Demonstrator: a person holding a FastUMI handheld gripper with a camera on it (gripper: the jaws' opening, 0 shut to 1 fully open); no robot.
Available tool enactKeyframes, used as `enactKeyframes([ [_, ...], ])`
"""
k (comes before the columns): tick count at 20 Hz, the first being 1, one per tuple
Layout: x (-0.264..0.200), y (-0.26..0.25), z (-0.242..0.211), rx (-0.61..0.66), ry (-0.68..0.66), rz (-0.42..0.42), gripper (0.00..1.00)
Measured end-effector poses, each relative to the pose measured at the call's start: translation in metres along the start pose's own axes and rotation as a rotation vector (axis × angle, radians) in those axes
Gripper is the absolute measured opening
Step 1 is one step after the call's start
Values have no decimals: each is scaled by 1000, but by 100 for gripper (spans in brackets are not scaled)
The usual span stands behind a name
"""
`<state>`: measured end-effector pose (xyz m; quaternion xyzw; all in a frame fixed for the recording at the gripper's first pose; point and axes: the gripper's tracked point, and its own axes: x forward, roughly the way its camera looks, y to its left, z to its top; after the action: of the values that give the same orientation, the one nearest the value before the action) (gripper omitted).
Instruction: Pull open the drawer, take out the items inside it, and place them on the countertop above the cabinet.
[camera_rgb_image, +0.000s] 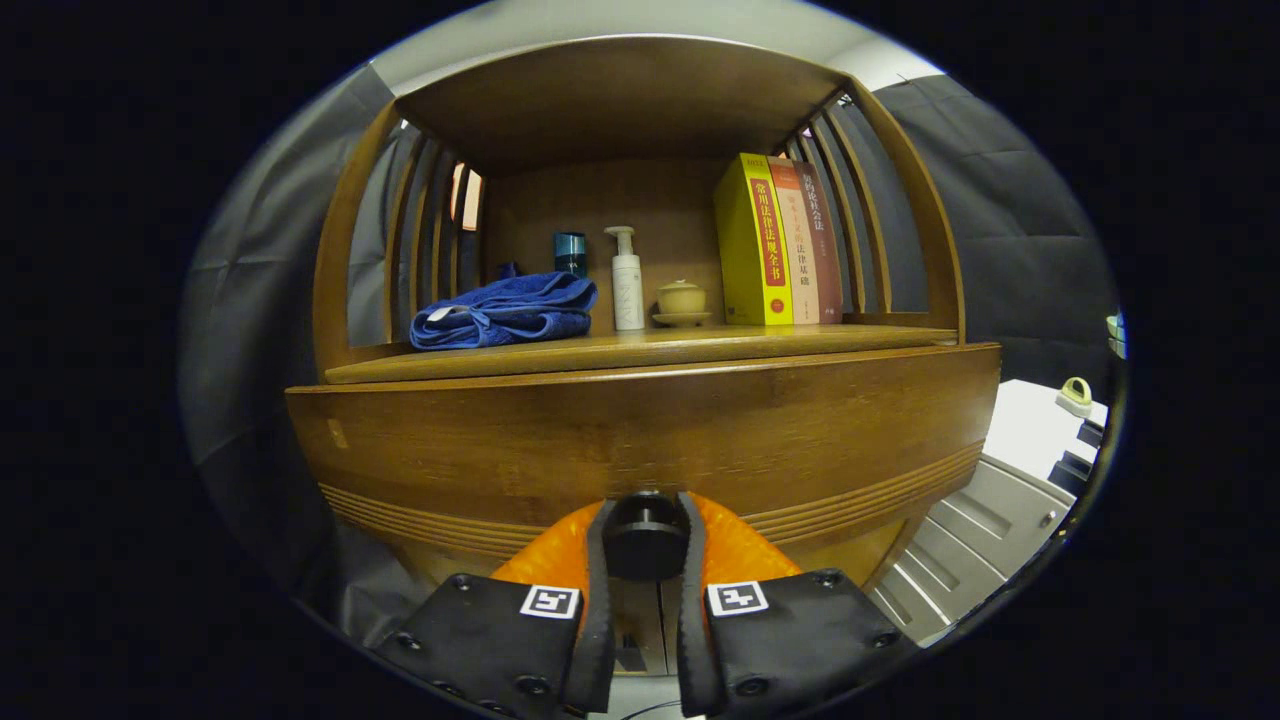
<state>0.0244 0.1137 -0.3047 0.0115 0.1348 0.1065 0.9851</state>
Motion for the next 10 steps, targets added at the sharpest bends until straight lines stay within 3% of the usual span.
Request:
enactKeyframes([
  [10, -69, -1, 0, 0, 17, -1, 33],
])
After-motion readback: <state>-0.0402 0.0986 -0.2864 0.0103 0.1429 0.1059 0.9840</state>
